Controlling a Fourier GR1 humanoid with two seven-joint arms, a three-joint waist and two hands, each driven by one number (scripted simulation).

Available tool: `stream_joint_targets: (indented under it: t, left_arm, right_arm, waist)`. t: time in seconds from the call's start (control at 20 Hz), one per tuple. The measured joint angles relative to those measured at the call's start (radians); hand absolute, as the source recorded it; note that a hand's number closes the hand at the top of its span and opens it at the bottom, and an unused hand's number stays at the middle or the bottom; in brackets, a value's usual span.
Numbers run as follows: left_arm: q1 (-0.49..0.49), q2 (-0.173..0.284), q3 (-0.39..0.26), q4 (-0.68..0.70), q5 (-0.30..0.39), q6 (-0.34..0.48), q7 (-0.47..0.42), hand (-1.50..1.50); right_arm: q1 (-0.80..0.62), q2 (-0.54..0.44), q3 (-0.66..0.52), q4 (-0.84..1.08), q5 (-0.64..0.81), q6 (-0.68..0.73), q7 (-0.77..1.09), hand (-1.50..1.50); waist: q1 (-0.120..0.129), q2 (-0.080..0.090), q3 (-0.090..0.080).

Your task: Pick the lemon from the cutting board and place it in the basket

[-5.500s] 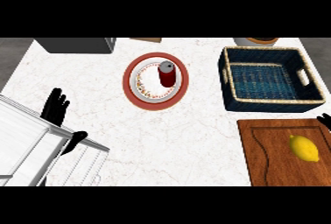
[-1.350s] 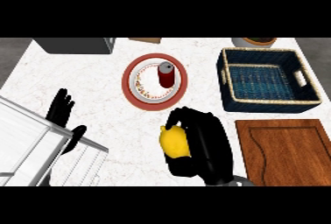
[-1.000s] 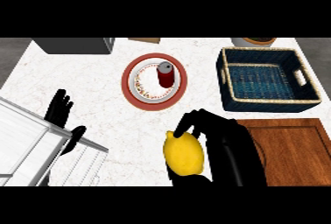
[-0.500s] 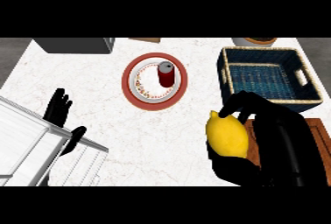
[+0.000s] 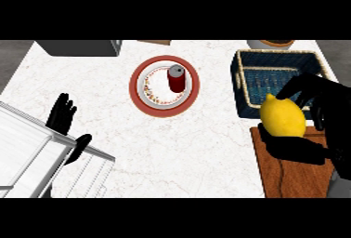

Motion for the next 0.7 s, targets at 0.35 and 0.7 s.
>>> stream_joint_targets:
  t: [0.35, 0.7]
  left_arm:
    - [-0.004, 0.003, -0.007, 0.002, -0.01, 0.014, 0.011, 0.0]
    - [-0.008, 0.001, -0.009, 0.008, -0.004, 0.002, 0.003, 0.0]
  right_arm:
    - [0.017, -0.078, -0.142, 0.133, -0.059, -0.033, -0.16, 1.5]
    - [0.025, -0.137, -0.197, 0.309, -0.065, -0.065, -0.32, 1.5]
  waist:
    - [0.003, 0.001, 0.001]
    - [0.006, 0.0, 0.002]
